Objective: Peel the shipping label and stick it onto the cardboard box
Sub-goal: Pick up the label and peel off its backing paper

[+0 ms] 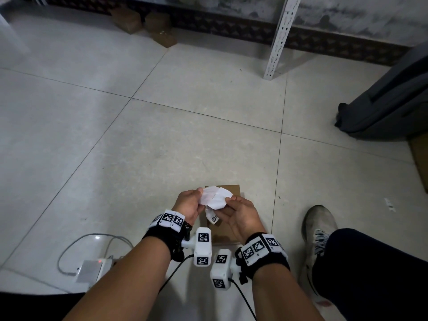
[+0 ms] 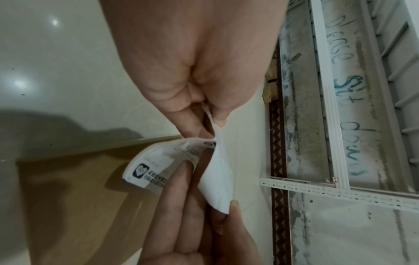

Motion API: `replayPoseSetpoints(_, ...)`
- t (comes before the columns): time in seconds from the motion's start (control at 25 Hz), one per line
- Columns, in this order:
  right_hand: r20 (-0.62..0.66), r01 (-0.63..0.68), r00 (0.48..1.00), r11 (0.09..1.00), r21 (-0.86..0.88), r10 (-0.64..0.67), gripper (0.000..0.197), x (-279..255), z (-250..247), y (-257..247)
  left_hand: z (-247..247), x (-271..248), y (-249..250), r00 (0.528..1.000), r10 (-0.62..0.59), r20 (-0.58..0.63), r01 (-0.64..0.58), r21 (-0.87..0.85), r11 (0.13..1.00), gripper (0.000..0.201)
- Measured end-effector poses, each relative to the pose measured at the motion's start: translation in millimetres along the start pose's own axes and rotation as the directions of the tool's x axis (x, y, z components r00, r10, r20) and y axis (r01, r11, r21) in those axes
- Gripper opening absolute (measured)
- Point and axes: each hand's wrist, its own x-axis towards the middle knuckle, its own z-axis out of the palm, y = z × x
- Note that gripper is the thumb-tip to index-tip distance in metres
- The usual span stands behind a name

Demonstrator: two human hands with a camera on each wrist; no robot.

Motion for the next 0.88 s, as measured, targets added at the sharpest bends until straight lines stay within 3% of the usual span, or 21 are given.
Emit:
replayPoseSetpoints(0.2,0.01,-0.005,1.0,1.0,0.024,0.005,0.008,4.5,-2.4,1.4,-5.2,6.7,-0.5,0.996,-0.006,-0.093,0.004,-0.013,1.0,0.022)
replayPoseSetpoints(0.36,-0.002,0.012,1.0,1.0,-0.013,-0.012,0.019,5.8,-8.5,-1.1,-13.7,10.7,0.5,0.992,-0.006,-0.125,0.001,-0.043,0.999,0.019)
replayPoseSetpoints(0.6,0.009,0.012,1.0,0.997,-0.077,-0.011,0.024,3.8,-16.3,5.7,-30.0,21.8,-2.8,0.989,0.02,-0.148,0.002,0.141,0.99,0.025)
replayPoseSetpoints(0.88,-0.023,-0.007,1.0,0.989,-0.151,0.004,0.022,2.6,-20.9,3.8,-47.4,27.5,-4.2,0.981,0.025,-0.193,0.004,0.15,0.989,0.025)
